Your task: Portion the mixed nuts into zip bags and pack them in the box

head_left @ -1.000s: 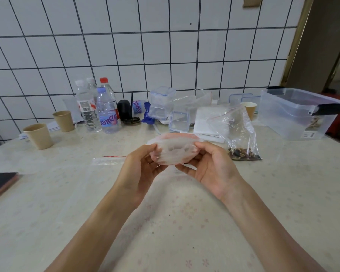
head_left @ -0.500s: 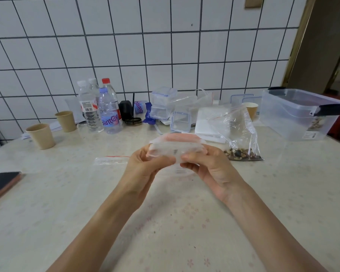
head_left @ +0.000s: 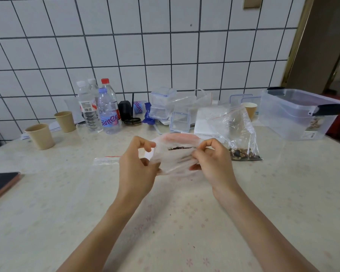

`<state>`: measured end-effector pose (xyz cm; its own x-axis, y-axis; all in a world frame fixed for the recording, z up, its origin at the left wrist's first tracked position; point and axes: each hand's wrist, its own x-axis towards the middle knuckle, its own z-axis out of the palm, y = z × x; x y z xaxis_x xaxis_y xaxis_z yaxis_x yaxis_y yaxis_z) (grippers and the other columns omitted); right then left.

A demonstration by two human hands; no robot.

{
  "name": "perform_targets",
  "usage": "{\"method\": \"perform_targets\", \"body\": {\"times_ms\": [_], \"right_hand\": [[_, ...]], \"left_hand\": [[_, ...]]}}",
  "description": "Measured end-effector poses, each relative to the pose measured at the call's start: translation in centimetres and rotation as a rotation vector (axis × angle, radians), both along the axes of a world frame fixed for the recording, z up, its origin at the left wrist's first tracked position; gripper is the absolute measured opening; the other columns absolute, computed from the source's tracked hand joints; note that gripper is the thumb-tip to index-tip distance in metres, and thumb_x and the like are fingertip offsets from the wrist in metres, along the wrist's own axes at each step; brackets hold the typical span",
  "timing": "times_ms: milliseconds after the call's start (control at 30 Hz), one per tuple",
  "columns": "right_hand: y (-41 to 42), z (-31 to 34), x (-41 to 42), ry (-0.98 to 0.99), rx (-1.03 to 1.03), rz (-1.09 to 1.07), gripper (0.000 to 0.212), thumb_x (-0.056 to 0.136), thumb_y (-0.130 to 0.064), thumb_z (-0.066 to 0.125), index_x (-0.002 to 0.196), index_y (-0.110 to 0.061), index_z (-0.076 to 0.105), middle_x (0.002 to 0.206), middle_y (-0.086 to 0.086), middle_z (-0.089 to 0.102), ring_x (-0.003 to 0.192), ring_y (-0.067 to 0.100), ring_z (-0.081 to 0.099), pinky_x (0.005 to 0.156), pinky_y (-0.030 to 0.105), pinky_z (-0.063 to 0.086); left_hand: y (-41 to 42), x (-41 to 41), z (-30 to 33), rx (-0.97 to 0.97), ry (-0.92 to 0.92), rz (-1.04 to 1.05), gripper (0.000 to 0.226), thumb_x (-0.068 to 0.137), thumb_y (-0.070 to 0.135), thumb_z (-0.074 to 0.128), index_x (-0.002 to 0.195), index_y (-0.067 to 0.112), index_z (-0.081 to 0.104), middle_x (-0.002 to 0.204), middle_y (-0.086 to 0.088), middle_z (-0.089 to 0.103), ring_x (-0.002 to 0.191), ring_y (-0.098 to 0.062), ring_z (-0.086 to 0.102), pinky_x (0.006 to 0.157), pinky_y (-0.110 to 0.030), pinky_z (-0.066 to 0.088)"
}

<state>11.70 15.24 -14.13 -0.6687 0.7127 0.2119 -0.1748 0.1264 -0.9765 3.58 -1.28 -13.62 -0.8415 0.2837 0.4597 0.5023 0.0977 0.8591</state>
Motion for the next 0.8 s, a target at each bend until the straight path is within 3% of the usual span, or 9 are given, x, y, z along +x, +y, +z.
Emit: {"method": "perform_targets", "body": {"times_ms": [100,167,267,367,467,600,700,800], "right_hand": [[0.7,-0.1,0.3,0.024,0.143,-0.027,0.017,0.081,0.003,0.061,0.077,-0.013,0.057,0.061,-0.009,0.056,0.056,0.007,0.051,0.057,0.024,0.051],[1.3,-0.1,0.4,0.022,0.201,-0.058,0.022,0.079,0.007,0.061,0.074,-0.014,0.057,0.067,-0.008,0.056,0.064,0.008,0.051,0.059,0.016,0.041],[1.5,-0.1,0.5,-0.002,0.295,-0.052,0.032,0.079,0.014,0.057,0.070,-0.017,0.057,0.083,0.000,0.065,0.081,0.009,0.061,0.068,0.017,0.043],[0.7,0.2,0.7,0.034,0.430,0.034,0.054,0.077,0.023,0.056,0.060,-0.027,0.060,0.094,0.000,0.066,0.098,0.007,0.063,0.080,0.026,0.050],[-0.1,0.4,0.9,-0.014,0.671,0.116,0.055,0.084,0.021,0.053,0.062,-0.026,0.071,0.102,-0.003,0.065,0.097,0.002,0.062,0.084,0.020,0.047],[-1.0,-0.1,0.9,-0.192,0.904,0.186,0.038,0.097,0.003,0.048,0.103,-0.016,0.080,0.106,-0.002,0.069,0.097,0.015,0.064,0.088,0.037,0.052],[-0.7,-0.1,1.1,-0.320,1.031,0.154,0.033,0.097,-0.011,0.051,0.110,-0.026,0.077,0.104,-0.011,0.065,0.090,0.016,0.061,0.087,0.033,0.048],[-0.1,-0.2,1.3,-0.481,1.054,0.222,0.030,0.089,-0.019,0.055,0.107,-0.032,0.075,0.081,-0.019,0.052,0.079,0.007,0.054,0.071,0.024,0.041]], "left_hand": [[-0.2,0.4,0.2,-0.125,0.174,-0.096,0.051,0.085,-0.006,0.073,0.079,0.036,0.046,0.122,0.019,0.065,0.054,-0.019,0.070,0.051,-0.016,0.048],[-0.2,0.7,0.2,-0.219,0.274,-0.178,0.043,0.090,0.001,0.075,0.082,0.036,0.051,0.130,0.021,0.060,0.060,-0.016,0.074,0.055,-0.018,0.050],[-0.1,1.1,-0.1,-0.297,0.342,-0.268,0.043,0.092,-0.009,0.062,0.081,0.032,0.061,0.136,0.019,0.058,0.065,-0.011,0.075,0.059,-0.016,0.051],[0.1,1.0,-0.6,-0.316,0.348,-0.207,0.054,0.085,-0.020,0.049,0.073,0.028,0.071,0.130,0.011,0.063,0.059,-0.005,0.072,0.060,-0.007,0.045],[0.2,0.8,-0.7,-0.340,0.334,-0.102,0.054,0.085,-0.017,0.048,0.090,0.026,0.081,0.125,0.008,0.066,0.065,-0.005,0.072,0.062,-0.008,0.047],[0.2,0.7,-0.8,-0.394,0.379,-0.021,0.029,0.087,0.010,0.074,0.112,0.023,0.079,0.118,0.011,0.073,0.099,-0.001,0.065,0.079,-0.005,0.044],[0.1,0.6,-1.0,-0.551,0.315,-0.034,0.049,0.075,0.042,0.088,0.120,0.030,0.074,0.123,0.016,0.071,0.110,-0.001,0.062,0.086,-0.006,0.039],[0.2,0.6,-1.4,-0.759,0.286,-0.040,0.069,0.069,0.063,0.085,0.128,0.033,0.068,0.132,0.016,0.067,0.123,-0.009,0.059,0.095,-0.021,0.041]]}}
